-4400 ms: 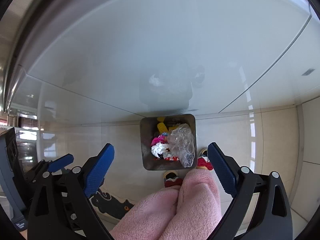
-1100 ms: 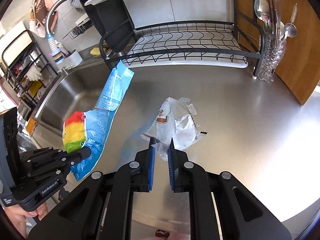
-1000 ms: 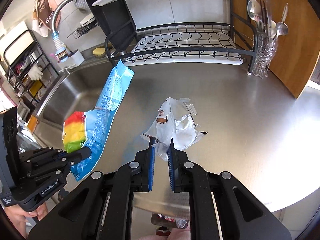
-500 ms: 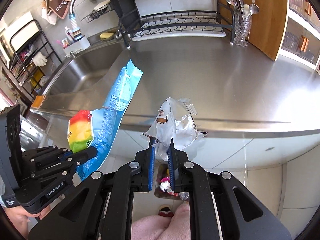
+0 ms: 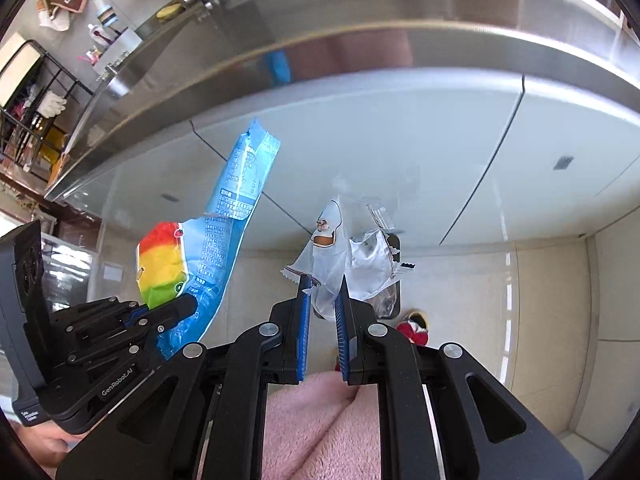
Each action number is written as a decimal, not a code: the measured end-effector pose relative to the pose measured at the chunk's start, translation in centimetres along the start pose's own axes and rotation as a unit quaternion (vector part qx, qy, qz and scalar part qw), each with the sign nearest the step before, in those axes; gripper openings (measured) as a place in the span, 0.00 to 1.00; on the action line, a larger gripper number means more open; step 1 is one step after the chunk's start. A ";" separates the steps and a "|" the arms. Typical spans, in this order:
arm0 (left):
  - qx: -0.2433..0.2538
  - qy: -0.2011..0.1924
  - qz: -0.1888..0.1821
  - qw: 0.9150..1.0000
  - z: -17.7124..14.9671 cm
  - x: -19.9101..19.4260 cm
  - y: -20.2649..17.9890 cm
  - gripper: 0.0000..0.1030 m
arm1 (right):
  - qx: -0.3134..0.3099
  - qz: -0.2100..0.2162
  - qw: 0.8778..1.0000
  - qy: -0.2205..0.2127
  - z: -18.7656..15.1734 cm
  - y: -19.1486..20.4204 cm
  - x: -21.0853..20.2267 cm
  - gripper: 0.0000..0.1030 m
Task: Collect trash
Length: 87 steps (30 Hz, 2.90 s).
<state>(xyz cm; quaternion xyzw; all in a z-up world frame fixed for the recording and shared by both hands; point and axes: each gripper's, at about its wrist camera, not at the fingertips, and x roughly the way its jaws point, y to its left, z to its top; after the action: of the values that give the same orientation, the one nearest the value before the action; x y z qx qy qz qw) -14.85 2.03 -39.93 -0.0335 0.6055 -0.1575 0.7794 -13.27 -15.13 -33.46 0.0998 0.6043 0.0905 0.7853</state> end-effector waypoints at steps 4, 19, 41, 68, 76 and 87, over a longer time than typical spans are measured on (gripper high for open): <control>-0.002 0.014 0.005 1.000 -0.3 3.9 0.5 0.04 | 0.011 -0.004 1.000 0.026 -1.0 -1.2 3.5 0.13; -0.025 0.077 0.003 0.997 1.4 18.5 3.8 0.04 | 0.070 0.015 0.991 0.112 0.4 -5.6 18.5 0.13; -0.041 0.111 -0.002 0.993 2.9 23.0 5.7 0.30 | 0.111 0.025 0.982 0.149 1.6 -7.9 26.0 0.27; -0.026 0.013 0.006 1.000 5.4 8.1 3.4 0.92 | 0.083 -0.008 0.993 0.084 4.0 -5.5 14.6 0.97; -0.019 -0.065 0.030 0.997 7.7 -2.1 1.7 0.92 | 0.046 -0.005 0.998 0.044 4.8 -4.1 6.1 0.97; -0.022 -0.136 0.036 0.990 12.3 -13.1 -0.8 0.92 | -0.038 -0.099 0.991 -0.077 9.7 -1.6 -5.7 0.97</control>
<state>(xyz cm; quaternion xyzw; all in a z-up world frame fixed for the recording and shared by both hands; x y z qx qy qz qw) -6.16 3.27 -24.29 -0.0497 0.4978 -0.1098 0.8589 -5.30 -18.60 -26.16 0.0158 0.5449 0.0272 0.8379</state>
